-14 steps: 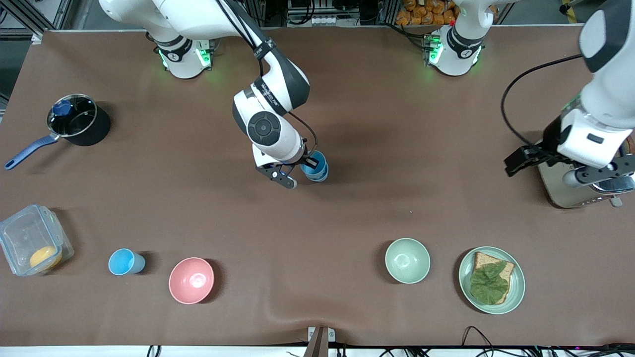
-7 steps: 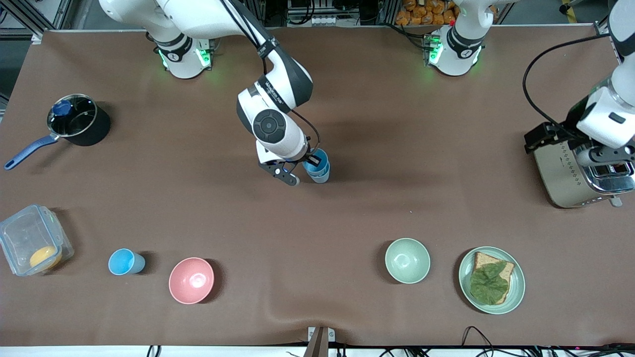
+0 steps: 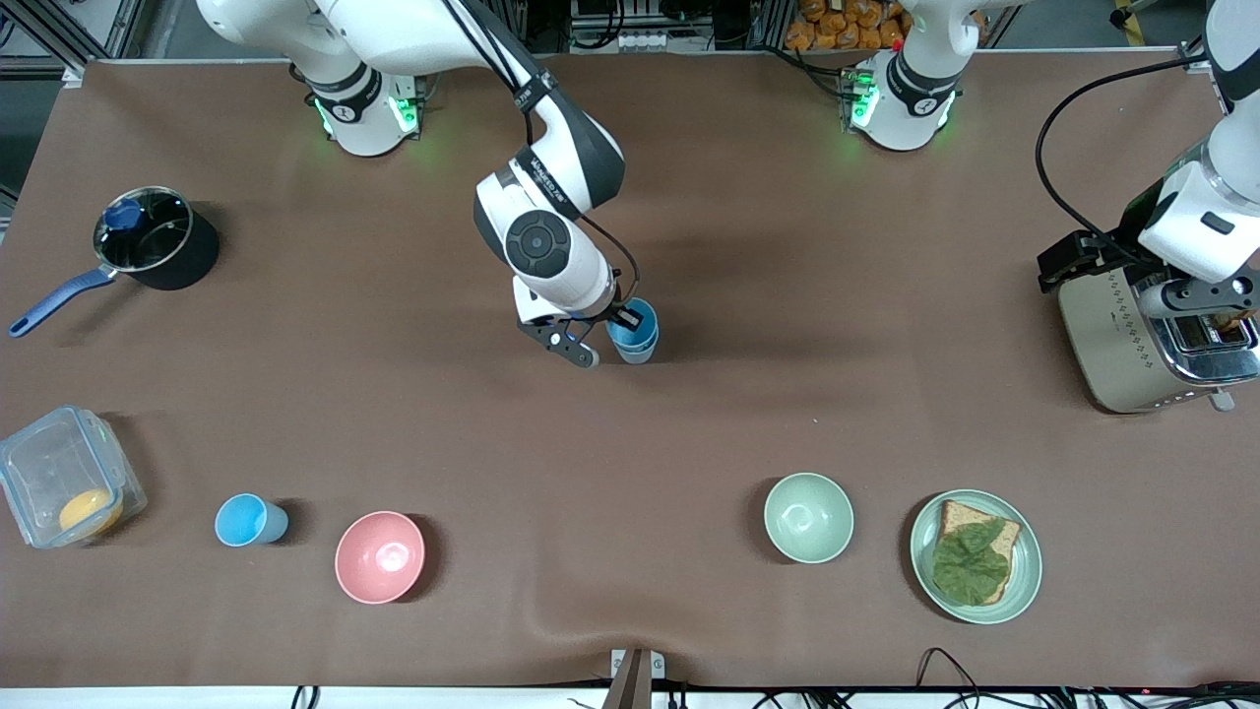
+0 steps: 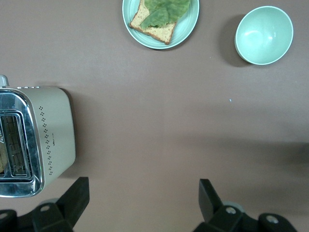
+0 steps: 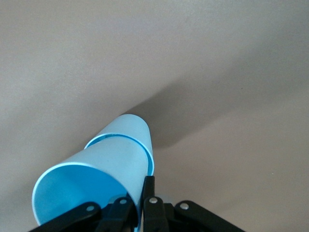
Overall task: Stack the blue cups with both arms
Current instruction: 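Open the right gripper and lift it off the stacked cups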
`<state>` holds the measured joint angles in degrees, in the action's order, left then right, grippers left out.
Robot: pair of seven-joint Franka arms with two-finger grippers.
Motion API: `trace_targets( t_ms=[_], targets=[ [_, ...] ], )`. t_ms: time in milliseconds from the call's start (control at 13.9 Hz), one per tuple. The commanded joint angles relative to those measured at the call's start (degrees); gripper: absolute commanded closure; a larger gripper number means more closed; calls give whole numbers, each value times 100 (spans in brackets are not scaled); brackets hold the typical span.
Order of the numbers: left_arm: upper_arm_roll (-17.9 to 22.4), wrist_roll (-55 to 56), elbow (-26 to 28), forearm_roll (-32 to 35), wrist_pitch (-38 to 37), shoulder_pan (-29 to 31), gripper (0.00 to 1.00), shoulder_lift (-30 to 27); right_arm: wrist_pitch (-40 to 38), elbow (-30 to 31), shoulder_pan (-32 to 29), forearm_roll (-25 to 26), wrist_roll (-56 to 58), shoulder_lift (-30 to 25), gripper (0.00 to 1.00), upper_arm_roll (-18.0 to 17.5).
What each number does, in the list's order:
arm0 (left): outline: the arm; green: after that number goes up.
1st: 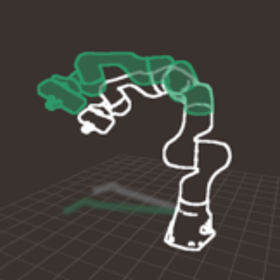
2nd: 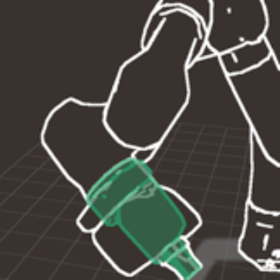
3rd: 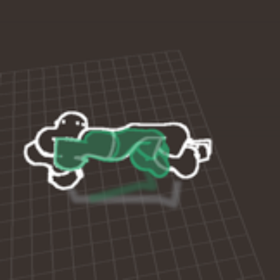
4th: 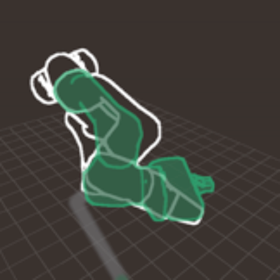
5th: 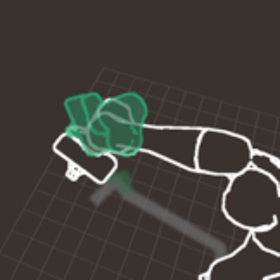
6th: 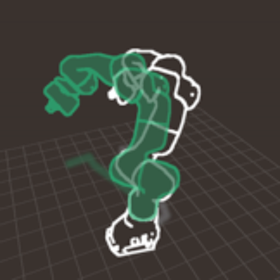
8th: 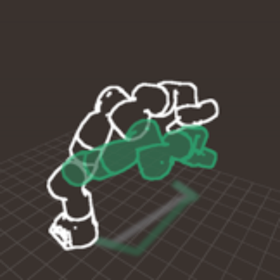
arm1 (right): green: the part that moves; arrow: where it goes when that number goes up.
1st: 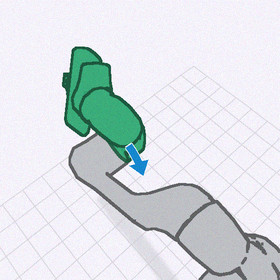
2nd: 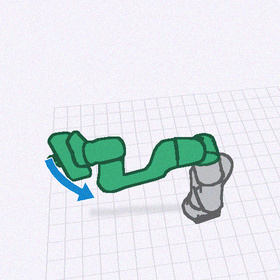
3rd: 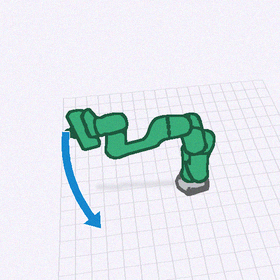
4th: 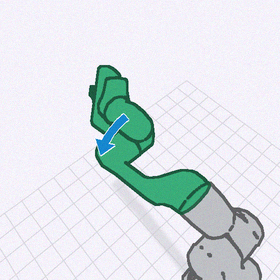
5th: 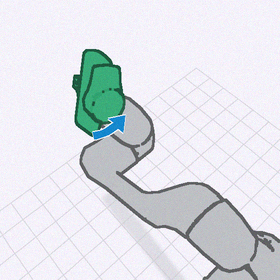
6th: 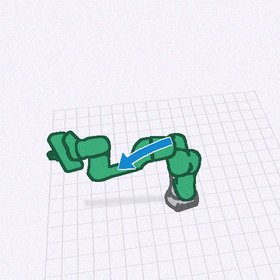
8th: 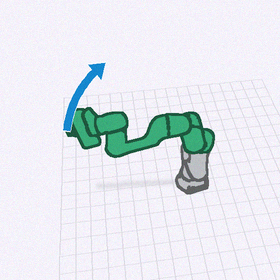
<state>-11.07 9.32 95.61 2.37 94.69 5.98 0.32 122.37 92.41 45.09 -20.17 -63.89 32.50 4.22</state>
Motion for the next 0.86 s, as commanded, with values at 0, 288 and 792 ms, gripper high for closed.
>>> trace_targets(
  t_ms=[0,288,792],
  targets=[
    [9,-141,-7,-97,-38,35,0,-111,-3,-22,10,-39,25,-68,0,70],
    [18,-114,-95,-105,-100,35,0,-128,-1098,-31,-700,13,1259,-638,0,123],
    [-26,-79,-235,-123,-320,26,0,-137,-2691,13,-2238,1068,3950,-1666,0,158]
  ],
)
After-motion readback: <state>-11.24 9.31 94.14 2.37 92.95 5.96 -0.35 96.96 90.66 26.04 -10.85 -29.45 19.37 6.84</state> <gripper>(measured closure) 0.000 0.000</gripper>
